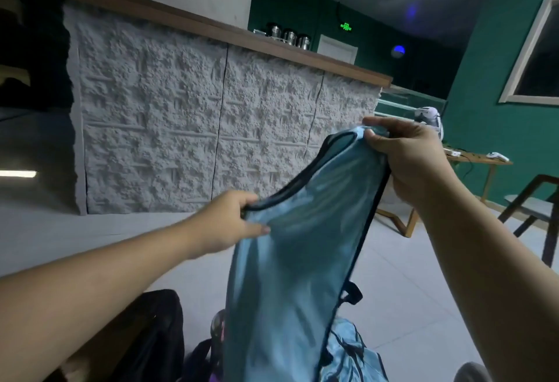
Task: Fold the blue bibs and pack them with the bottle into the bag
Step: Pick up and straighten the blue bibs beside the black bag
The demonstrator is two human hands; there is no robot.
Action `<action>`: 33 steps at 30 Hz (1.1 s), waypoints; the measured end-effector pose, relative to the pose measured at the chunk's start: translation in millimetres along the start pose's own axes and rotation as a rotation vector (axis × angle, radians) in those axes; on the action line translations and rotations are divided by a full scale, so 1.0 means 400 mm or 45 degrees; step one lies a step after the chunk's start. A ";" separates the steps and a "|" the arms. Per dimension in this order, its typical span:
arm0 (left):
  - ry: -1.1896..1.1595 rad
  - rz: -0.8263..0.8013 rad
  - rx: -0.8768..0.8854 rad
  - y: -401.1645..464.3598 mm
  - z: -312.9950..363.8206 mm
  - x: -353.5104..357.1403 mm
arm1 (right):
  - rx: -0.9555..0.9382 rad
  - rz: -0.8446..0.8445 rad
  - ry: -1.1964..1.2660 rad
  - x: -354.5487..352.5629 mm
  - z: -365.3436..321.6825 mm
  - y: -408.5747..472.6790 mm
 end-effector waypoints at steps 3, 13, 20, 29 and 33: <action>-0.250 0.037 -0.027 -0.004 0.018 -0.028 | -0.058 0.056 -0.122 -0.015 0.001 0.006; -0.861 -0.277 -0.523 -0.045 -0.020 0.012 | -0.101 0.066 -0.145 -0.023 0.034 0.024; -1.013 -0.525 -0.467 -0.062 -0.028 0.018 | 0.074 0.080 0.078 -0.023 0.135 0.047; -1.221 -0.503 -0.480 -0.057 0.029 0.026 | 0.585 0.032 0.385 0.028 0.337 0.012; -1.256 -0.374 -0.466 -0.044 0.061 0.027 | 0.836 -0.121 0.368 0.090 0.429 -0.061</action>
Point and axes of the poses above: each hand's wrist, its own y-axis towards the middle knuckle, its own x-axis out of the palm, z = x × y, the point moved 5 cm from there along y, towards the middle knuckle, and after that the axes turned 5 degrees about y, right-handed, at the moved point
